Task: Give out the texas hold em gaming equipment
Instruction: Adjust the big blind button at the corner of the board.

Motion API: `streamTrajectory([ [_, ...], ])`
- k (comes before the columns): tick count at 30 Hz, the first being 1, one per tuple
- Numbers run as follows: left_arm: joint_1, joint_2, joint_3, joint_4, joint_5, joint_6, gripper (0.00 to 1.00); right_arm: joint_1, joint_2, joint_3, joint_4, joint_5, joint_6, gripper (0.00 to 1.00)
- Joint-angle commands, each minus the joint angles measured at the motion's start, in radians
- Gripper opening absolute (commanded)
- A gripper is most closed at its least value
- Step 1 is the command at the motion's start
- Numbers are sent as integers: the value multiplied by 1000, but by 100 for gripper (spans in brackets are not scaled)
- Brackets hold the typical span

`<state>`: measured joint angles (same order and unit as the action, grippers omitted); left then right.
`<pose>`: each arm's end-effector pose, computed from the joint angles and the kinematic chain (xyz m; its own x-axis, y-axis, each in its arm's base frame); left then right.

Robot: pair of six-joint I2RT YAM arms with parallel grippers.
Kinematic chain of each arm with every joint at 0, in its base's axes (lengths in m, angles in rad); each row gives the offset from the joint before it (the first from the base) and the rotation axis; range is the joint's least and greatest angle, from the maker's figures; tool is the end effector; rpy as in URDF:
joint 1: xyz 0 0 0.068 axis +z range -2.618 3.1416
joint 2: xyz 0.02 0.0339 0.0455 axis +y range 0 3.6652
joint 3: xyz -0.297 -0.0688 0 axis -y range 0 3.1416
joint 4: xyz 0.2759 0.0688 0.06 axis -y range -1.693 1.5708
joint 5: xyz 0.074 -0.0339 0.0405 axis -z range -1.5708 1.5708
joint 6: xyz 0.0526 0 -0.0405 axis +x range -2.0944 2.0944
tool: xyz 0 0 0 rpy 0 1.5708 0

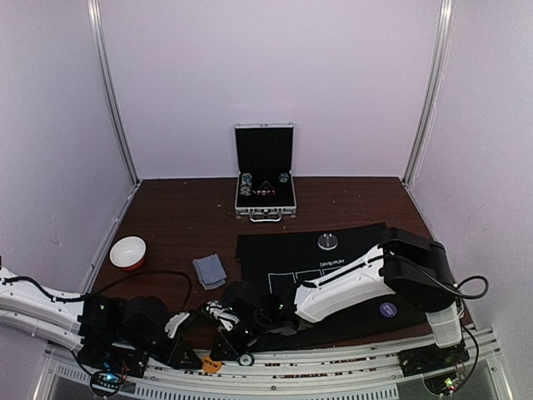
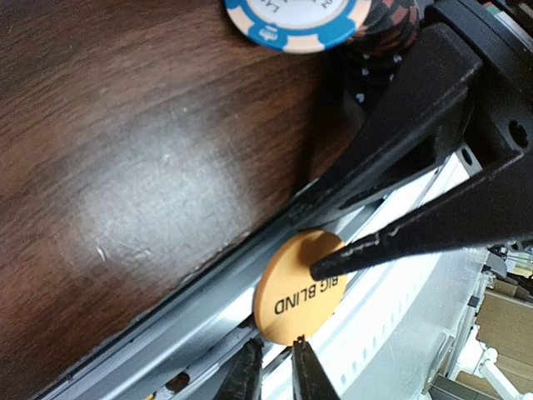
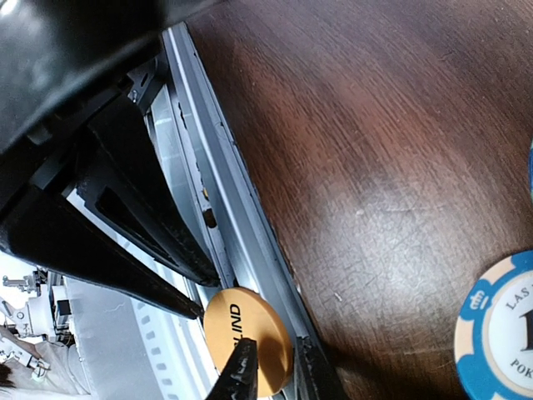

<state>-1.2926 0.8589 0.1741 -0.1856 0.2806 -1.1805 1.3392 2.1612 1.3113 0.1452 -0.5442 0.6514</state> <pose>0.0294 -0.1558 0.1151 -0.9797 0.1944 -0.0494 0.1760 0.7150 -0.6766 0.0890 0.4960 0.1155 -0.6780 -0.6151 -0.4025 -0.6440 0.2332 0.7286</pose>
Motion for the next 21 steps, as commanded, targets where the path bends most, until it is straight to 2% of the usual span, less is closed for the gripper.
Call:
streamTrajectory([
  [1, -10, -9, -12, -11, 5, 13, 16, 47, -16, 14, -28, -134, -17, 18],
  [21, -14, -9, -1, -10, -3, 38, 20, 48, -72, 7, -32, -111, -21, 18],
])
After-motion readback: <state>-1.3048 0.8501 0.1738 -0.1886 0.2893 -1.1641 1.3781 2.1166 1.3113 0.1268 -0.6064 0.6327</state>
